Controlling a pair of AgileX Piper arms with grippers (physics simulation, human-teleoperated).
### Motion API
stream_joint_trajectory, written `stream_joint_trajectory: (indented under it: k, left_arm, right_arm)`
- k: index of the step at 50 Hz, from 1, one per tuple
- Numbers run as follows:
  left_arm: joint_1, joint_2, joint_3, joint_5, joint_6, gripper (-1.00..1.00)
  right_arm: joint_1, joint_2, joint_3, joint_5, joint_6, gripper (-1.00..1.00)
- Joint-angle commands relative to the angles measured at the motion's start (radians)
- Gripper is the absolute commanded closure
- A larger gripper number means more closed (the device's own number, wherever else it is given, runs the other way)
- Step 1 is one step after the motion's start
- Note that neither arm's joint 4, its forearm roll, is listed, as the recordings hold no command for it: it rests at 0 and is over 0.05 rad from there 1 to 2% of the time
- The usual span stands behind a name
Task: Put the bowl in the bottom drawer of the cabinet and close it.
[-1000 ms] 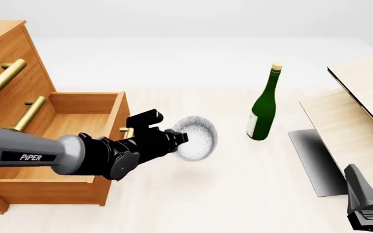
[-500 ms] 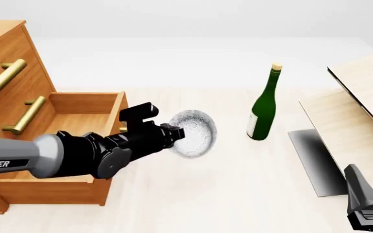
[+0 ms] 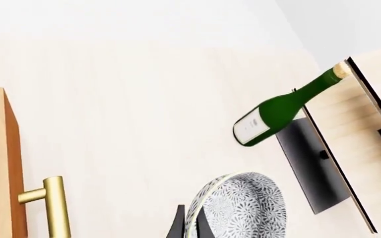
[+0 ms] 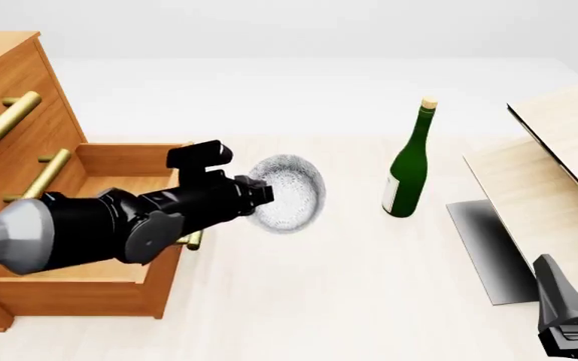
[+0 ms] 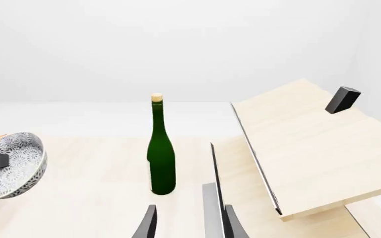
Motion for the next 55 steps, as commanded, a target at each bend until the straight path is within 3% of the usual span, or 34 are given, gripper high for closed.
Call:
stream_joint_trajectory:
  k: [1, 12, 39, 55]
  left_arm:
    - [0.013, -0.043, -0.01, 0.028, 0.027, 1.0]
    - [0.027, -0.081, 0.0, 0.046, 0.04, 1.0]
    - [0.099, -0.234, 0.023, 0.146, 0.156, 1.0]
    - [0.141, -0.317, 0.059, 0.171, 0.172, 1.0]
  right_arm:
    - [0.0, 0.0, 0.0, 0.0, 0.0, -1.0]
    - [0.0, 0.0, 0.0, 0.0, 0.0, -1.0]
    - [0.0, 0.0, 0.0, 0.0, 0.0, -1.0]
    - [0.0, 0.0, 0.0, 0.0, 0.0, -1.0]
